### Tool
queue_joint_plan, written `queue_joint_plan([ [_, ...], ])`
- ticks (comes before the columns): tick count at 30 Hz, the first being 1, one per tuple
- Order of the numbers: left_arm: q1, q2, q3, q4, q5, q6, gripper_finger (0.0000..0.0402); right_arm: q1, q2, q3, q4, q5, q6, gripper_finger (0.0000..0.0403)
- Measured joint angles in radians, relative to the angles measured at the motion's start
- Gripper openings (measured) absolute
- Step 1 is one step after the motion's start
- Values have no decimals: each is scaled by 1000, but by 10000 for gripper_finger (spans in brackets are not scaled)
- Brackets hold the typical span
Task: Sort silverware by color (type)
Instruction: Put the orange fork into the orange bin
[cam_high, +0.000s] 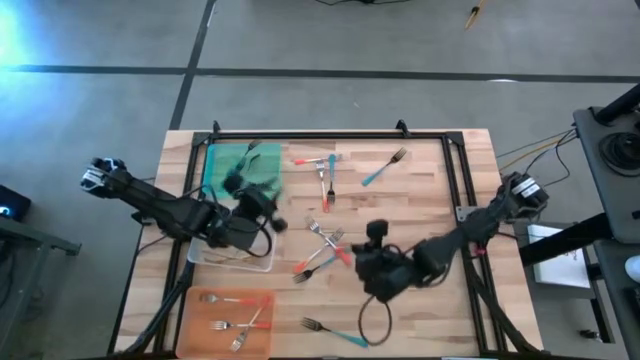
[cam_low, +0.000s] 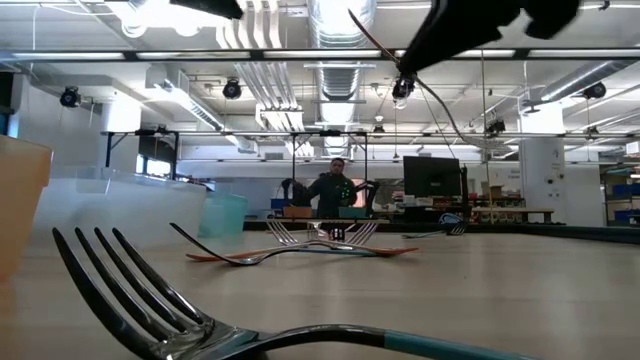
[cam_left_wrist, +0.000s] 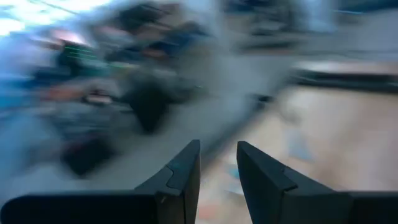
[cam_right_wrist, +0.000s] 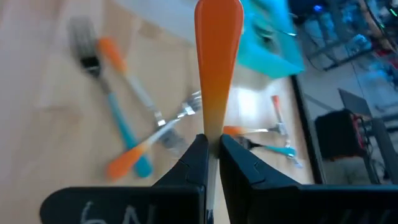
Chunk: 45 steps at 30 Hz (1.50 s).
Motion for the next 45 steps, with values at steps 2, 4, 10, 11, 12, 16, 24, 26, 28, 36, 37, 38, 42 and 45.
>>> queue_joint_plan([
  [2,-3,-10,-3,-34,-126,-24,89,-31,-31,0,1,11,0,13],
  [4,-2,-37,-7,-131,-115,-127,89,-64,-58,0,9,16,-27,13],
  [10,6,-156,-78,-368,-6,-333,89,-167,-106,0,42,2,-114,13],
  [11,6,-181,-101,-369,21,-323,89,-186,-109,0,50,-11,-127,13],
  [12,8,-204,-125,-355,50,-303,89,-205,-110,0,54,-27,-134,13],
  [16,36,-306,-247,-198,283,-148,89,-297,-107,-9,91,-127,-167,13],
  [24,193,-403,-567,631,732,327,89,-466,-92,-69,269,-253,-258,13],
  [26,281,-383,-629,859,778,373,89,-509,-92,-96,338,-303,-263,13],
  [28,387,-362,-670,1004,789,334,89,-545,-92,-123,424,-343,-262,13],
  [36,658,-281,-694,1109,959,114,89,-602,-92,-183,639,-353,-348,13],
  [37,663,-270,-688,1108,971,115,89,-602,-92,-188,668,-353,-367,13],
  [38,664,-262,-683,1106,977,116,89,-605,-92,-192,695,-353,-382,13],
  [42,663,-226,-643,1056,1026,111,94,-617,-92,-195,762,-353,-430,13],
  [45,663,-193,-595,983,1093,109,107,-637,-92,-195,790,-353,-436,13],
])
